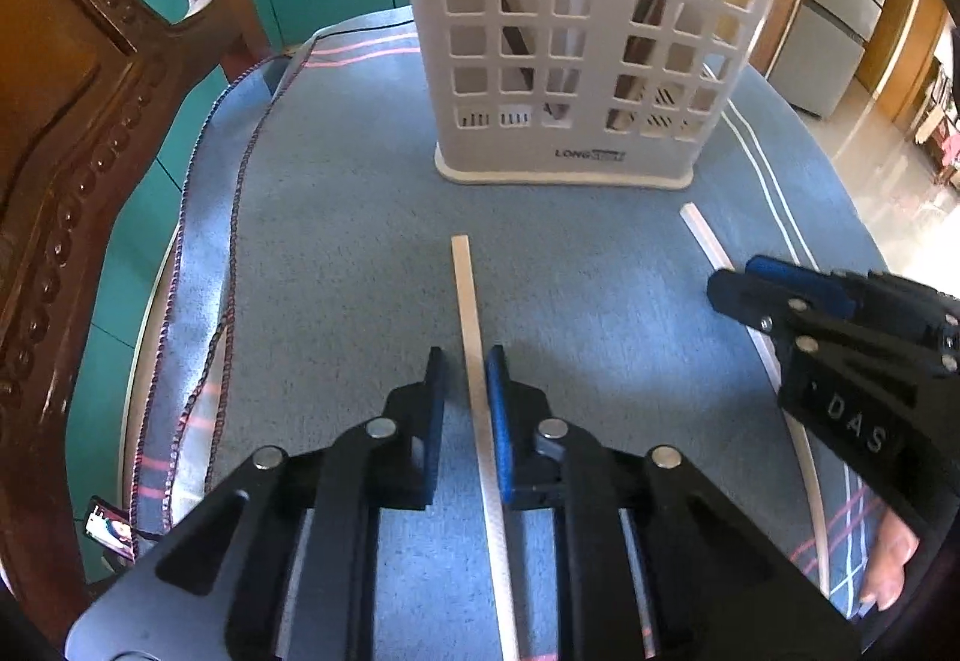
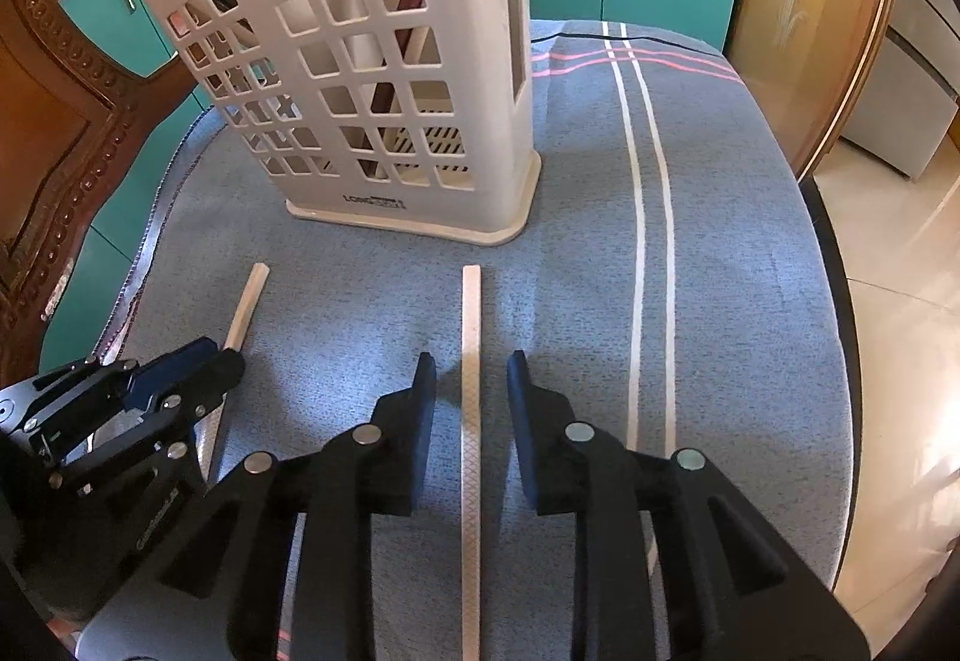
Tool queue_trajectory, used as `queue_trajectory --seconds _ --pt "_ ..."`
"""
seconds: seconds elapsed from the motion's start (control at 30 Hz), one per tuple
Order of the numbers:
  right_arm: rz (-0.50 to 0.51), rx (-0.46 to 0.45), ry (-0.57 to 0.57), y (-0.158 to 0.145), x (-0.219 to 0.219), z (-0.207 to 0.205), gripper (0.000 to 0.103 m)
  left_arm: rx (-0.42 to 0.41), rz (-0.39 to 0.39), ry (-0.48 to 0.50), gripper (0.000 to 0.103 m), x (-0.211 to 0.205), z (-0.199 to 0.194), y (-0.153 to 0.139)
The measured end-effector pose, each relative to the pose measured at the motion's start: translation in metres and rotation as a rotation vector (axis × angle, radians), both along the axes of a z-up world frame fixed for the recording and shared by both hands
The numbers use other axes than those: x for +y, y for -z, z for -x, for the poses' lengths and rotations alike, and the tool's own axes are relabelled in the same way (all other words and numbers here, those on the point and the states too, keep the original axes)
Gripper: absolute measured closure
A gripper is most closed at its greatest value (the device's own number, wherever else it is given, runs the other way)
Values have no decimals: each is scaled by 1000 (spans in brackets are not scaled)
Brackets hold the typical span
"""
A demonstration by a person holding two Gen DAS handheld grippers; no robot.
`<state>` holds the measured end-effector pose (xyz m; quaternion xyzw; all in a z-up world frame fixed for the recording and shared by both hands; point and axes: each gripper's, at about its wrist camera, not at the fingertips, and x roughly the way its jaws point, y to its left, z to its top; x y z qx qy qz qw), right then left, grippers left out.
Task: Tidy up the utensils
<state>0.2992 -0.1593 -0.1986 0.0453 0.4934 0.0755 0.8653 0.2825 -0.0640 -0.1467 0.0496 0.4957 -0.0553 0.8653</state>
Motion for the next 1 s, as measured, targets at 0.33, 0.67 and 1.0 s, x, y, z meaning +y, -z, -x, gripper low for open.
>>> queue_trajectory --seconds 0.33,0.67,1.0 --pt "17 -1 1 0 7 0 73 -6 18 8 88 1 2 0" --pt "34 -8 -6 0 8 1 72 -54 27 -8 68 8 -14 5" --pt "76 -24 -18 1 17 4 67 -75 29 5 64 8 -24 6"
